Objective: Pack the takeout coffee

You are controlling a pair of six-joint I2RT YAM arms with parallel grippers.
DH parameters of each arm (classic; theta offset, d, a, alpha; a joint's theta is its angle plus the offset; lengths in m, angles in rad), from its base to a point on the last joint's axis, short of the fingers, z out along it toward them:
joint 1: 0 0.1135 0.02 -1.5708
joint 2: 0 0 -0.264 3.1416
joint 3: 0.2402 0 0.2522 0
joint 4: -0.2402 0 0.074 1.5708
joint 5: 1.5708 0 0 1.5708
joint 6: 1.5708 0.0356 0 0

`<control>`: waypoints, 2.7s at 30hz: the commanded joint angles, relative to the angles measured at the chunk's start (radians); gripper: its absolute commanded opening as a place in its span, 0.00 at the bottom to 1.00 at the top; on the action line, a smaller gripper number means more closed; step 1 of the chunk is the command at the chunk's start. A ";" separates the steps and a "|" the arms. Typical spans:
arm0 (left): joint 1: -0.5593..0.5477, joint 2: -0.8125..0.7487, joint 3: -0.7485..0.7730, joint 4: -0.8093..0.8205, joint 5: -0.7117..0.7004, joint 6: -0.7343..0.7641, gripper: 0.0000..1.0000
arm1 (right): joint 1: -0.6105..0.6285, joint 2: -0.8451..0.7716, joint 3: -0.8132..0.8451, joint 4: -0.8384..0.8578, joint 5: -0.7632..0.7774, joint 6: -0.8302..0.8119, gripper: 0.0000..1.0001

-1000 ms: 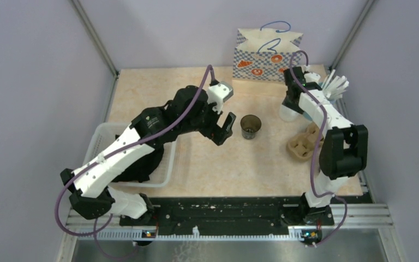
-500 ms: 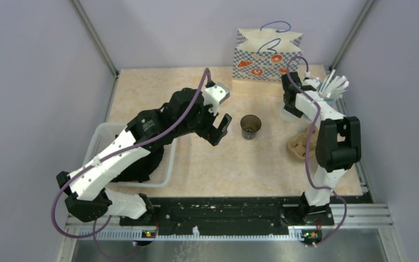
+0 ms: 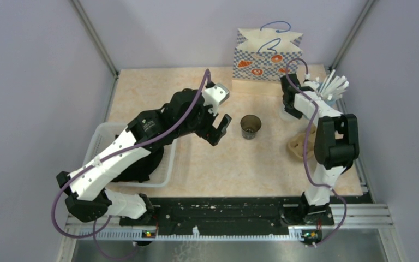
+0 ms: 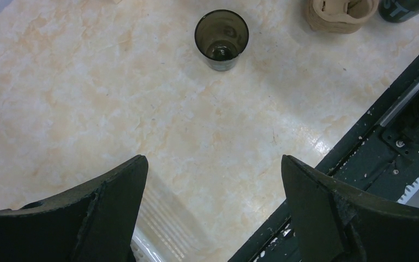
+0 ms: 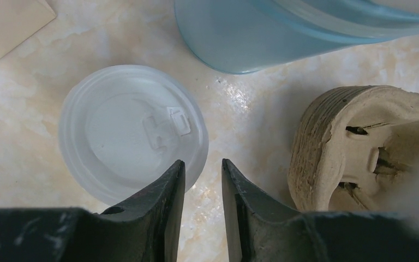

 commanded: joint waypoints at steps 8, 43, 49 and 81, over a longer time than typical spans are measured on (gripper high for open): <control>-0.002 -0.026 0.001 0.025 -0.018 0.023 0.98 | -0.024 0.018 0.005 0.042 0.030 0.026 0.26; -0.004 -0.026 0.009 0.027 -0.004 0.026 0.98 | -0.027 0.015 0.020 0.020 0.017 -0.007 0.20; -0.004 -0.025 0.007 0.032 -0.006 0.028 0.98 | -0.027 0.011 0.028 0.014 0.019 -0.015 0.17; -0.004 0.000 0.031 0.030 -0.016 0.034 0.98 | -0.027 -0.061 0.100 -0.026 0.029 -0.062 0.04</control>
